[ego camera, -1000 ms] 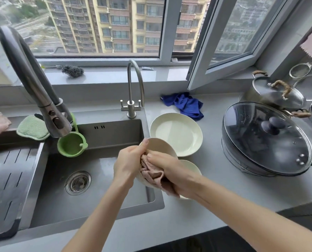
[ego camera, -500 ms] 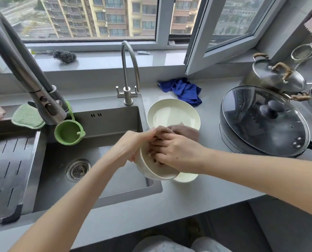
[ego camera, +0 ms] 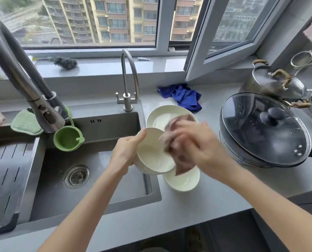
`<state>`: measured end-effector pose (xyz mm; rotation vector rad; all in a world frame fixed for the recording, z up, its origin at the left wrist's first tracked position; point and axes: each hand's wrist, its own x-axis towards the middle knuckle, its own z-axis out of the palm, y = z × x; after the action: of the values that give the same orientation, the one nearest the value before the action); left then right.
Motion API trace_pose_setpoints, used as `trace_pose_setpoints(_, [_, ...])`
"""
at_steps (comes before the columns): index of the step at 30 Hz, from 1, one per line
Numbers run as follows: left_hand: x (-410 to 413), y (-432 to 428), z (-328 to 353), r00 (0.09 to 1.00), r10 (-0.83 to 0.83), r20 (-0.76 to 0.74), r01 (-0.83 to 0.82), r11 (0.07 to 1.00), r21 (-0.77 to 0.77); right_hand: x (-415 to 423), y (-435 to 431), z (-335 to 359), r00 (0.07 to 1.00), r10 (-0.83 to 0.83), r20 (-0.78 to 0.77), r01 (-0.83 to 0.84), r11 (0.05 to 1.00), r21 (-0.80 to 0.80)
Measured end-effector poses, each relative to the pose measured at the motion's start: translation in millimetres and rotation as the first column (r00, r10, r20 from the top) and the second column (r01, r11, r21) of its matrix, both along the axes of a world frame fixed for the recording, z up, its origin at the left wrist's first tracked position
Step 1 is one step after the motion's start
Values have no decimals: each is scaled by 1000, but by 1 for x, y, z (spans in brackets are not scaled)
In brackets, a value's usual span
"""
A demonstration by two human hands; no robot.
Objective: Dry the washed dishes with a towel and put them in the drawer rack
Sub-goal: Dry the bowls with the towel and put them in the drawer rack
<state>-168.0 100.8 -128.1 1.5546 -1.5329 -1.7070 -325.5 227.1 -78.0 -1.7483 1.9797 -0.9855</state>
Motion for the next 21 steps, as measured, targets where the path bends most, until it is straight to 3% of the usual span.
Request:
trace_pose_setpoints(2, [-6,2,1,1000,0,27,2,999,-52,9,-3,-22,992,84,-94,-66,982,177])
trace_pose_setpoints(6, [-17,9,8,1000,8,1,-8,997,-80,7,-21,-32,956,-291,-46,290,957,-25])
trace_pose_setpoints(10, [-28,18,25,999,-2,-39,-8,968,-252,8,-42,-37,963,-256,-87,270,930,251])
trace_pose_setpoints(12, [-32,21,31,999,8,-43,-23,937,-348,3,-48,-46,946,-314,85,278,915,291])
trace_pose_setpoints(14, [-35,25,30,999,28,-41,-44,896,-441,-4,-55,-54,802,-459,382,335,876,348])
trace_pose_setpoints(16, [-38,27,23,998,57,-25,-62,850,-524,-5,-59,-56,477,-597,645,342,802,490])
trace_pose_setpoints(17, [-41,27,19,996,82,-22,-81,839,-539,-2,-61,-60,302,-652,696,294,758,582])
trace_pose_setpoints(18, [-43,27,16,992,121,-31,-118,834,-539,2,-61,-61,189,-687,701,220,726,652])
trace_pose_setpoints(19, [-46,28,14,983,172,-63,-179,833,-524,9,-62,-66,121,-688,715,149,725,672])
trace_pose_setpoints(21, [-49,35,10,950,271,-157,-313,828,-466,21,-66,-71,97,-684,723,114,729,675])
